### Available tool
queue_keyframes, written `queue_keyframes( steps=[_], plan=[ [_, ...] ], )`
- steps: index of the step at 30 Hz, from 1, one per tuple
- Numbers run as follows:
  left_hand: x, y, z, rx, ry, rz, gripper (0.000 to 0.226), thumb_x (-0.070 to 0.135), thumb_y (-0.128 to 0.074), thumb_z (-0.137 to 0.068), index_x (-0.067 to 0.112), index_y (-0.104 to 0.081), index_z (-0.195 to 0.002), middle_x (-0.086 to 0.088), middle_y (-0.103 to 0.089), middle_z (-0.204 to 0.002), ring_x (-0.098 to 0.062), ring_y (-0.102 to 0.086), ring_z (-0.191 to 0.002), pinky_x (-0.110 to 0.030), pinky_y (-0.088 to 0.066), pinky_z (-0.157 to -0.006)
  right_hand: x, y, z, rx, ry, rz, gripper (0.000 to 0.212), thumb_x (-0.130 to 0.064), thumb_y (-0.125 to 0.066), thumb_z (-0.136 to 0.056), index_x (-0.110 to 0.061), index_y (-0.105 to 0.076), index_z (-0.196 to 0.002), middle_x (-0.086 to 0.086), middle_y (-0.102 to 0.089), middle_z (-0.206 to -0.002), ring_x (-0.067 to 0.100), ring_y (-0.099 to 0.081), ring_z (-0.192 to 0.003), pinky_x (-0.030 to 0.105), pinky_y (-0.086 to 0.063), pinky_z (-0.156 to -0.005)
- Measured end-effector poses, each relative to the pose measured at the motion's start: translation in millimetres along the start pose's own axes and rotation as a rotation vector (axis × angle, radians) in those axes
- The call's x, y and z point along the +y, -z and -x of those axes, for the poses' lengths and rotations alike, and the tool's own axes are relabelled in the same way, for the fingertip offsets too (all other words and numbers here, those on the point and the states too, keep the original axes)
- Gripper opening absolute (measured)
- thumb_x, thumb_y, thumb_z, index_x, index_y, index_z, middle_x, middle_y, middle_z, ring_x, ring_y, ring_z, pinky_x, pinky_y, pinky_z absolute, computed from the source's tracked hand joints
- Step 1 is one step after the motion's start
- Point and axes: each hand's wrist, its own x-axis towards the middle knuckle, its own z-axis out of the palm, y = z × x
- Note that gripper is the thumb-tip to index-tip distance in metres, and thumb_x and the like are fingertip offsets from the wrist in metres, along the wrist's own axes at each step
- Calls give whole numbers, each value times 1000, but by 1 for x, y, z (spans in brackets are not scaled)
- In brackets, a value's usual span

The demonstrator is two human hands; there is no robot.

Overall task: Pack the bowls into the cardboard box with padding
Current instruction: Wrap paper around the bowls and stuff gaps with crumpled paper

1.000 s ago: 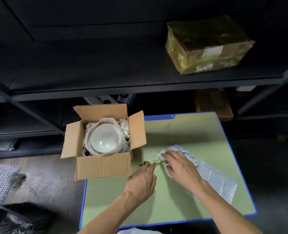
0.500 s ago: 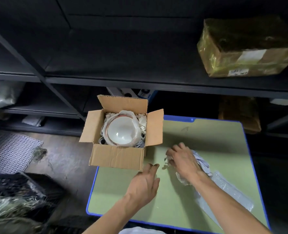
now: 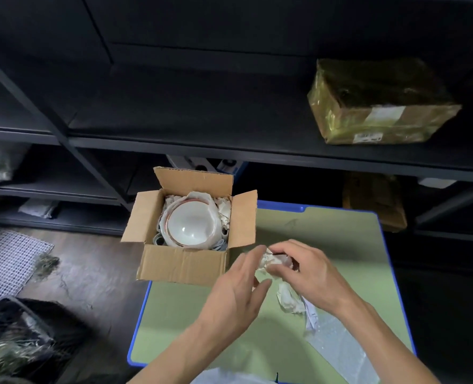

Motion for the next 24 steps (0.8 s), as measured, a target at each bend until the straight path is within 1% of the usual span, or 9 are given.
queue_keyframes(
  steps=[2, 5, 10, 13, 15, 17, 19, 21, 24],
  plan=[
    [0, 11, -2, 65, -8, -5, 32, 31, -52, -100, 33, -42, -131, 10, -56, -109, -14, -58, -83, -40, -52, -74, -12, -3, -1, 18, 32, -33, 19, -37, -69, -90, -33, -67, -109, -22, -63, -98, 2, -59, -91, 15, -44, -75],
    [-4, 30, 0, 119, -9, 1, 23, 29, -55, -98, 28, -50, -120, 9, -58, -100, -12, -58, -82, -39, -51, -72, -28, -9, -5, 21, 65, -49, 19, -40, -69, -90, -35, -68, -109, -24, -65, -98, -1, -60, -92, 15, -44, -74],
    [-23, 58, 19, 199, 51, 13, 20, 27, -64, -95, 28, -54, -112, 16, -57, -97, -5, -57, -74, -24, -47, -67, -54, -28, -18, -47, 132, 16, 21, -41, -66, -92, -42, -61, -112, -28, -63, -102, -3, -58, -89, 15, -45, -78],
    [-38, 76, 28, 211, 91, 8, 20, 32, -66, -94, 25, -60, -112, 16, -57, -99, -5, -59, -77, -19, -46, -68, -68, -44, -28, -92, 189, 106, 24, -38, -65, -92, -38, -62, -117, -37, -55, -100, -11, -52, -93, 11, -40, -81],
    [-52, 88, 30, 198, 96, -19, 21, 30, -65, -95, 26, -62, -115, 16, -56, -103, -5, -58, -84, -19, -46, -71, -79, -57, -36, -74, 203, 135, 23, -38, -65, -91, -36, -63, -114, -33, -56, -103, -14, -48, -96, 13, -40, -82],
    [-64, 100, 30, 206, 145, -26, 26, 26, -65, -95, 30, -61, -120, 19, -56, -105, -4, -57, -89, -16, -44, -75, -90, -70, -44, -41, 187, 129, 21, -38, -64, -91, -33, -64, -111, -26, -60, -106, -13, -49, -94, 17, -43, -83],
    [-74, 113, 28, 241, 226, 33, 35, 24, -66, -94, 37, -58, -126, 19, -58, -102, -6, -58, -88, -14, -44, -75, -102, -83, -52, -13, 142, 85, 21, -38, -65, -91, -30, -66, -110, -21, -62, -106, -11, -54, -92, 20, -46, -84],
    [-81, 127, 24, 281, 284, 126, 41, 21, -67, -93, 40, -56, -127, 17, -62, -98, -10, -59, -85, -13, -46, -74, -114, -96, -60, 15, 103, 63, 25, -41, -66, -90, -31, -65, -113, -18, -63, -102, -4, -57, -93, 24, -48, -85],
    [-94, 147, 16, 327, 338, 214, 40, 17, -68, -91, 42, -57, -120, 15, -65, -94, -14, -59, -78, -21, -50, -73, -130, -119, -72, 56, 68, 58, 28, -47, -62, -91, -33, -61, -115, -14, -64, -95, 4, -58, -89, 30, -49, -81]
  ],
)
